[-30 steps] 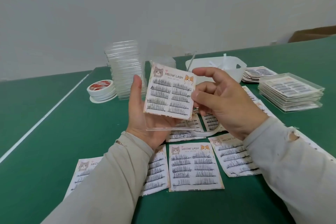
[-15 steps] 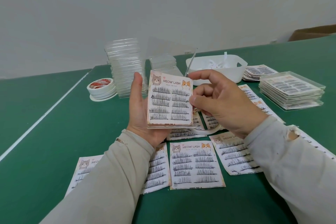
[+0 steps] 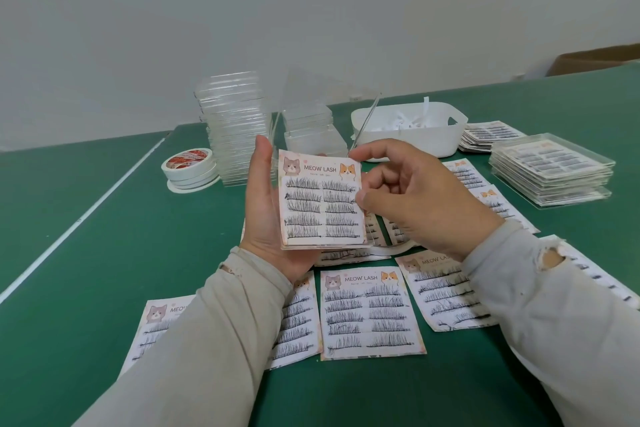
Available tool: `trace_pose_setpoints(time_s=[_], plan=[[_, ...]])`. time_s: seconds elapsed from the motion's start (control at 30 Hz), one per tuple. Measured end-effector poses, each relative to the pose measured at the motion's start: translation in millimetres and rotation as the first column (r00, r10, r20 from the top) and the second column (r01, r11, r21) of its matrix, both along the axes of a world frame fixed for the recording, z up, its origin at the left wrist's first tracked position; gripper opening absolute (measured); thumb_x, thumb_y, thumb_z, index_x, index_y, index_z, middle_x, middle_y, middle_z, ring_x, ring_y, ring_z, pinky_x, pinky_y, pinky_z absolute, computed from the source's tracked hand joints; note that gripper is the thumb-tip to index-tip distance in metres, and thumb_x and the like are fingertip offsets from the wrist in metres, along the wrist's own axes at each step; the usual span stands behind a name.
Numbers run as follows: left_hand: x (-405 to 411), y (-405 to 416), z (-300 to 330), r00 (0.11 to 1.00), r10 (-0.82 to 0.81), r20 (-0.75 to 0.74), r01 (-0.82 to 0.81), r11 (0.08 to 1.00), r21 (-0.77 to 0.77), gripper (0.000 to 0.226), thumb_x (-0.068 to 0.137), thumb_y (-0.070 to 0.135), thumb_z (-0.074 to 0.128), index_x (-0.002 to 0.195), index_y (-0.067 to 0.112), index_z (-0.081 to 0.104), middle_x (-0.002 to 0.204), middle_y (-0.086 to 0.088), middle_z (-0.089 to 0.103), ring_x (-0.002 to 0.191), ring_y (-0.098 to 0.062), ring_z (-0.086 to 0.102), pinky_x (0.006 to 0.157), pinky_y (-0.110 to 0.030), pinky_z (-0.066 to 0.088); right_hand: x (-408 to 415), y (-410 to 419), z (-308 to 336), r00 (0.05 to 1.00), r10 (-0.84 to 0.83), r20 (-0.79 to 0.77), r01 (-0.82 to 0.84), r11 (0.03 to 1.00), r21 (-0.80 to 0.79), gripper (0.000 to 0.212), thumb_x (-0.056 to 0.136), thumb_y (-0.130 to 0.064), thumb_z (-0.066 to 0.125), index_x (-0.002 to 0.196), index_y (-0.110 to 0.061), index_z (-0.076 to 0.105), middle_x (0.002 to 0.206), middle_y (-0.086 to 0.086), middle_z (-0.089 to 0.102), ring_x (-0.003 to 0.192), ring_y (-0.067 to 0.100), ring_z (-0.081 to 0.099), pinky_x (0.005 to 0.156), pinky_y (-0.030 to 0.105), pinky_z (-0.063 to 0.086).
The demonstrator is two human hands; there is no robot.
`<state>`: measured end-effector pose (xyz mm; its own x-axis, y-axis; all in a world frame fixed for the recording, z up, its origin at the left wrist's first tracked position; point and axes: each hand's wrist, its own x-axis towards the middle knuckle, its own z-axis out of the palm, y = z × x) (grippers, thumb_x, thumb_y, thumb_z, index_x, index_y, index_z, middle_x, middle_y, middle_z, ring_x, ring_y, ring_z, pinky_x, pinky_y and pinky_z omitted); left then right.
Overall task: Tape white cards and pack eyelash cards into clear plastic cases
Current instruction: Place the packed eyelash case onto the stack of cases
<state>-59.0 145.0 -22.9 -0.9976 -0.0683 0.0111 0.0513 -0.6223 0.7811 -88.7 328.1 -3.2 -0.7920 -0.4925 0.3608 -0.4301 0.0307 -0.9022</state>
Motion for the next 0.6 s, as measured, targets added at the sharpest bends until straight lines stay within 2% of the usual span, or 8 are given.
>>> trace_pose_setpoints(time_s=[0.13,0.2,0.27,0.33,0.4,0.6], plan=[[0.9,0.3,1.3,1.0,-0.025,0.01,0.026,1.0,-0.016,0.105,0.08,0.08,0.055,0.155,0.01,0.035,0.159,-0.015,0.039,0.145,-0.033,0.04,0.121,-0.055,0.029,1.6,-1.4,0.2,0.999,-0.035,-0.003,0.035,0.999,0.014,0.041,0.088,0.004,0.066,0.116,-0.026,0.062,0.078,-0.006,0.065,0.073,0.015,0.056,0.077,0.03,0.054],[4.3,2.8,4.0,0.991,-0.135,-0.009,0.135,0.991,0.023,0.095,0.083,0.082,0.049,0.14,0.006,0.05,0.137,-0.018,0.06,0.124,-0.035,0.061,0.11,-0.054,0.044,2.5,-2.1,0.8,0.999,-0.038,-0.007,0.038,0.999,0.023,0.039,0.09,0.003,0.064,0.117,-0.025,0.062,0.08,-0.005,0.066,0.074,0.015,0.058,0.079,0.032,0.055],[7.1,5.0,5.5,0.977,-0.213,-0.02,0.213,0.975,0.061,0.09,0.083,0.083,0.046,0.131,0.009,0.056,0.118,-0.02,0.068,0.106,-0.037,0.068,0.096,-0.053,0.054,3.2,-2.2,1.0,0.999,-0.036,-0.004,0.036,0.999,0.023,0.036,0.09,-0.003,0.069,0.117,-0.026,0.062,0.078,-0.006,0.066,0.073,0.013,0.059,0.076,0.029,0.055],[8.0,5.4,6.1,0.974,-0.224,-0.019,0.225,0.972,0.068,0.089,0.082,0.084,0.046,0.129,0.009,0.057,0.119,-0.022,0.067,0.107,-0.039,0.067,0.095,-0.054,0.053,3.6,-2.1,0.6,0.999,-0.038,-0.004,0.038,0.999,0.026,0.038,0.086,-0.014,0.078,0.117,-0.027,0.061,0.077,-0.008,0.065,0.068,0.01,0.056,0.068,0.022,0.052],[7.7,6.4,7.1,0.975,-0.22,-0.01,0.22,0.972,0.079,0.085,0.081,0.083,0.049,0.122,0.01,0.059,0.12,-0.022,0.064,0.108,-0.039,0.065,0.097,-0.056,0.051,3.2,-2.2,-0.7,0.999,-0.045,-0.012,0.046,0.998,0.049,0.045,0.081,-0.021,0.084,0.119,-0.028,0.06,0.078,-0.008,0.065,0.064,0.009,0.054,0.065,0.019,0.05],[7.3,7.1,6.0,0.989,-0.143,0.023,0.141,0.987,0.083,0.076,0.079,0.081,0.056,0.107,0.01,0.065,0.107,-0.022,0.073,0.094,-0.039,0.073,0.078,-0.052,0.06,5.7,-3.5,-2.1,0.995,-0.073,-0.066,0.082,0.987,0.14,0.053,0.079,-0.024,0.086,0.125,-0.027,0.059,0.08,-0.013,0.061,0.058,-0.002,0.052,0.061,0.012,0.046]])
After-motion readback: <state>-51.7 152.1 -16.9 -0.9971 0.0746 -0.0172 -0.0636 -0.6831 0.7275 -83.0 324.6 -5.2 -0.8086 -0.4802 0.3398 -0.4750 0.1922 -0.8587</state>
